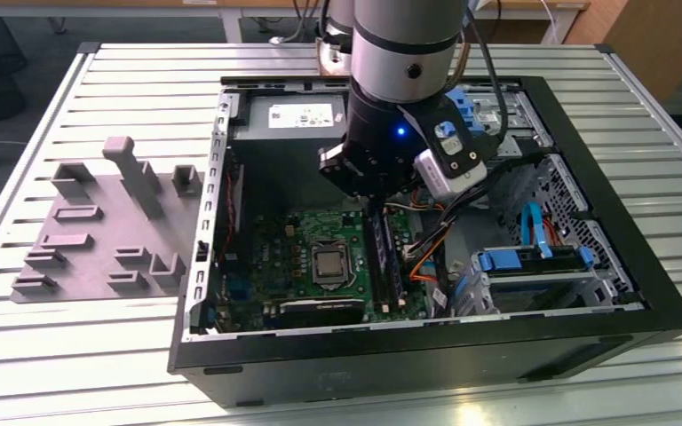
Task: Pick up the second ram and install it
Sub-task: 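Insert the second ram into the second slot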
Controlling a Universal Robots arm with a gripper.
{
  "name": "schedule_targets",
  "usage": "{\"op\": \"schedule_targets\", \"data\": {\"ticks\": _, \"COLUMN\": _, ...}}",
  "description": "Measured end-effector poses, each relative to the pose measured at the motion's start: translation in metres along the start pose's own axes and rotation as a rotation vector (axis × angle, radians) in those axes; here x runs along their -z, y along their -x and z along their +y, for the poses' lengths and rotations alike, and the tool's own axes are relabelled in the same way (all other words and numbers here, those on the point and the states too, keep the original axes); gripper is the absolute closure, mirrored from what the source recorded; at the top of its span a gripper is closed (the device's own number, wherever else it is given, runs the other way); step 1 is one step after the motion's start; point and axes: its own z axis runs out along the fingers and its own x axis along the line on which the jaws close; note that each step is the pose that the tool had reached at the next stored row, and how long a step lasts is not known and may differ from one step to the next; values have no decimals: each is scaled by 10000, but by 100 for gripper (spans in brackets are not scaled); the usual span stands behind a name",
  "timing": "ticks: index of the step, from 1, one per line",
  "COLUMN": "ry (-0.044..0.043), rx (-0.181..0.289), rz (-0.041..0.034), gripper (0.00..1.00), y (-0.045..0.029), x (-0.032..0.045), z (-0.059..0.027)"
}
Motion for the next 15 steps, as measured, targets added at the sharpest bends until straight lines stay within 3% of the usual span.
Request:
{"op": "schedule_targets", "data": {"ticks": 6, "ry": 1, "rx": -6, "rz": 0, "gripper": 86, "y": 16, "x": -26, "z": 0}}
{"op": "schedule_targets", "data": {"ticks": 15, "ry": 0, "rx": -115, "rz": -1, "gripper": 86, "y": 64, "x": -186, "z": -1}}
